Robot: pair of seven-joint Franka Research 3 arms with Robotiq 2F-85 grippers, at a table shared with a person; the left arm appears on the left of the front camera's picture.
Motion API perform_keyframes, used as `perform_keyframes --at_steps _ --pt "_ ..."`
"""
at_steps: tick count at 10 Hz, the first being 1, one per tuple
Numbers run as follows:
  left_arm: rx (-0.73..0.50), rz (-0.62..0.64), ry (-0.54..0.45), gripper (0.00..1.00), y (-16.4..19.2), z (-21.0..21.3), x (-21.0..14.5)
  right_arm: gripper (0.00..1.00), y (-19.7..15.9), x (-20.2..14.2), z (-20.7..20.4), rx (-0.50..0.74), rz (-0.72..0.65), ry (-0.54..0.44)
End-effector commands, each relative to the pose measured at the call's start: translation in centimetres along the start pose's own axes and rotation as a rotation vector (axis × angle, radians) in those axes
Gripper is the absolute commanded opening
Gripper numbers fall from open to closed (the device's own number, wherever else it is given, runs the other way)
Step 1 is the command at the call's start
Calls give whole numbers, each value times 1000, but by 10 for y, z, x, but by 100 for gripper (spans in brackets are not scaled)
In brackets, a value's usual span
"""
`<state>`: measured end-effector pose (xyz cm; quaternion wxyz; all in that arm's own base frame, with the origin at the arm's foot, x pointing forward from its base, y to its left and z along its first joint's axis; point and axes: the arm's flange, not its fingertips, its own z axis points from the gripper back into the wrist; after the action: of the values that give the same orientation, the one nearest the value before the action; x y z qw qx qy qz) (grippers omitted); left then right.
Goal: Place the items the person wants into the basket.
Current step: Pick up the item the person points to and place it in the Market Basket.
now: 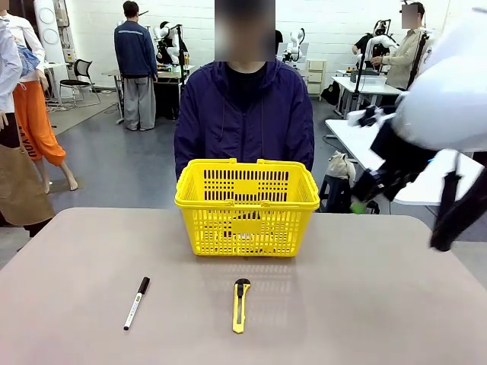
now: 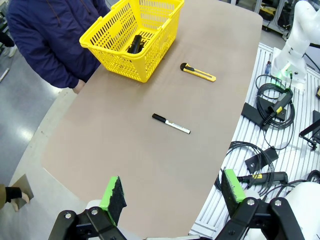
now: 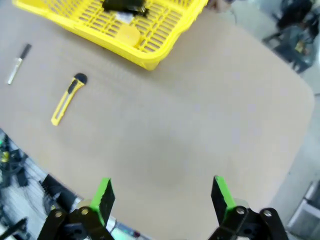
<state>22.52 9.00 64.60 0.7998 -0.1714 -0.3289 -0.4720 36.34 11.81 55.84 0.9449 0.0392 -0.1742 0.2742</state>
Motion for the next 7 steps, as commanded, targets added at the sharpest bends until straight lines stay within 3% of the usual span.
perform_keyframes --at_steps 1,4,7 --pt "-12 -4 -11 100 0 2 1 100 -37 -52 51 87 22 -81" --pt "-12 -4 -11 100 0 2 1 100 -106 -128 86 281 86 -268" --pt "-12 -4 -11 100 0 2 1 100 -131 -190 82 270 146 -384"
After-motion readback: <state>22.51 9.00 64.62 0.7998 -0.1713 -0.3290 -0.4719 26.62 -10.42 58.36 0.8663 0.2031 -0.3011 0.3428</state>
